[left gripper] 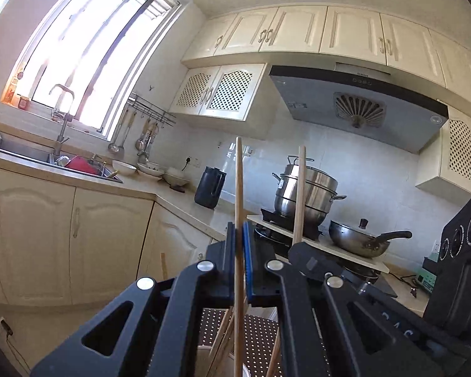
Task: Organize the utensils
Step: 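Lift the chopstick with the right gripper and carry it over the pink cup, then lower the chopstick into the pink cup and open the right gripper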
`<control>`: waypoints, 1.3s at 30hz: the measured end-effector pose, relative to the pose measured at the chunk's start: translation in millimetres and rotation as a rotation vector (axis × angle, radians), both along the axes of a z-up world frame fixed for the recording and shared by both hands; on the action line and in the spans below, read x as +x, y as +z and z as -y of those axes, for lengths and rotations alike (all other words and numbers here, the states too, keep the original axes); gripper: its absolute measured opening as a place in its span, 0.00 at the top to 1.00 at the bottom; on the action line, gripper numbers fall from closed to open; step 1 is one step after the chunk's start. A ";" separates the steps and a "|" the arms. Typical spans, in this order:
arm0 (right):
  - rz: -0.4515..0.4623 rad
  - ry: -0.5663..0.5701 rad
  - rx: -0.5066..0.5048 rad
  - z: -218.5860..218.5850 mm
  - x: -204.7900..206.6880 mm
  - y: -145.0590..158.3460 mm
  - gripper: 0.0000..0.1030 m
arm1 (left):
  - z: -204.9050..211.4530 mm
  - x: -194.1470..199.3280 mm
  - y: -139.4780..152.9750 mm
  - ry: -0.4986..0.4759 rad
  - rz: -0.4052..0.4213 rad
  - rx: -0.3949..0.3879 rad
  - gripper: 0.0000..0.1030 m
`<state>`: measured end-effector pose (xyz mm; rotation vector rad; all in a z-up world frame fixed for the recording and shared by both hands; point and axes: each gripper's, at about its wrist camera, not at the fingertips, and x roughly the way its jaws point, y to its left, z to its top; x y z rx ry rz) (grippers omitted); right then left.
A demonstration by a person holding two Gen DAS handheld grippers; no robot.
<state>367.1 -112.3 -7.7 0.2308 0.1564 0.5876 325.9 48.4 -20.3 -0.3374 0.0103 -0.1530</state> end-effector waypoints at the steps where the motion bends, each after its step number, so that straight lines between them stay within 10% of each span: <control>1: 0.007 -0.005 0.003 -0.8 2.2 -0.9 0.94 | -1.4 3.7 -1.2 0.012 0.003 -0.003 0.95; 39: -0.124 -0.012 -0.219 1.0 -26.8 -75.6 0.94 | 10.7 -27.3 -69.7 0.030 -0.194 0.203 0.95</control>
